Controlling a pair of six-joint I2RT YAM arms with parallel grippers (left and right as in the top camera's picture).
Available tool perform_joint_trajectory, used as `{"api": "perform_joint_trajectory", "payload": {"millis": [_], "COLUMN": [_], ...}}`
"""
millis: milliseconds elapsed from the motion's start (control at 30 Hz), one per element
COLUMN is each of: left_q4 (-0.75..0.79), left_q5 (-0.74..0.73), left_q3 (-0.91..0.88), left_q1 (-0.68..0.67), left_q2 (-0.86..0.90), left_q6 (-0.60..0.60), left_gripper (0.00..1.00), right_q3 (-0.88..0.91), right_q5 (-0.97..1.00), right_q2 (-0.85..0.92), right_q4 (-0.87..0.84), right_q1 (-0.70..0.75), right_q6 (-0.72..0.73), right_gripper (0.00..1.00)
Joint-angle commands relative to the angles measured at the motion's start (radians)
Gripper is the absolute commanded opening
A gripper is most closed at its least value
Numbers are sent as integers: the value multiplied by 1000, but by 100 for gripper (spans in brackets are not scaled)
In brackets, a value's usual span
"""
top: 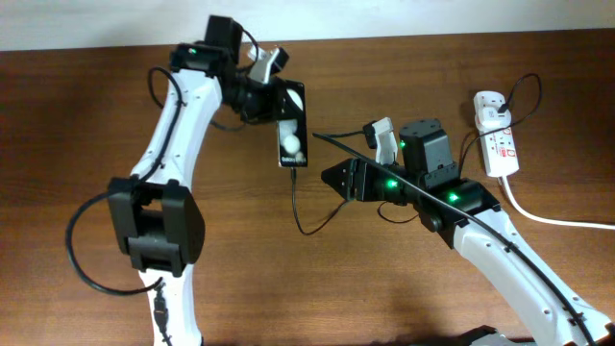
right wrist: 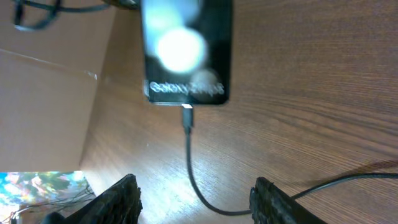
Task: Plug charger to phone and switch on socket
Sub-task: 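Lower the phone with the left gripper toward the table, cable attached, then lay the phone flat on the table and open both grippers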
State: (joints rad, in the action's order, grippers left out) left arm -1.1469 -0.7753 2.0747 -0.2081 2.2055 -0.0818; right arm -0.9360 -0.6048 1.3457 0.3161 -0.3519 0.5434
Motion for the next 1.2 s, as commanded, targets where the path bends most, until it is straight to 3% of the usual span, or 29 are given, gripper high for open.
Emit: {"api": "perform_joint_trajectory", "payload": {"millis": [0, 567, 1167], "left_q4": [54, 322, 297], "left_q5": [-9, 25, 62], "left_q3": [-76, -322, -326], "left_q1": [-13, -14, -42], "left_q2": [5, 6, 119], "left_q6": [-4, -134, -142], "left_gripper": [0, 0, 0], "right_q3": [-19, -19, -19], "right_q5": [16, 64, 68], "right_q2": [-2, -2, -2], "right_q4": [6, 73, 74], "right_q1": [5, 5, 5], "right_q6": [-16, -16, -16], "right_gripper": [60, 60, 60]}}
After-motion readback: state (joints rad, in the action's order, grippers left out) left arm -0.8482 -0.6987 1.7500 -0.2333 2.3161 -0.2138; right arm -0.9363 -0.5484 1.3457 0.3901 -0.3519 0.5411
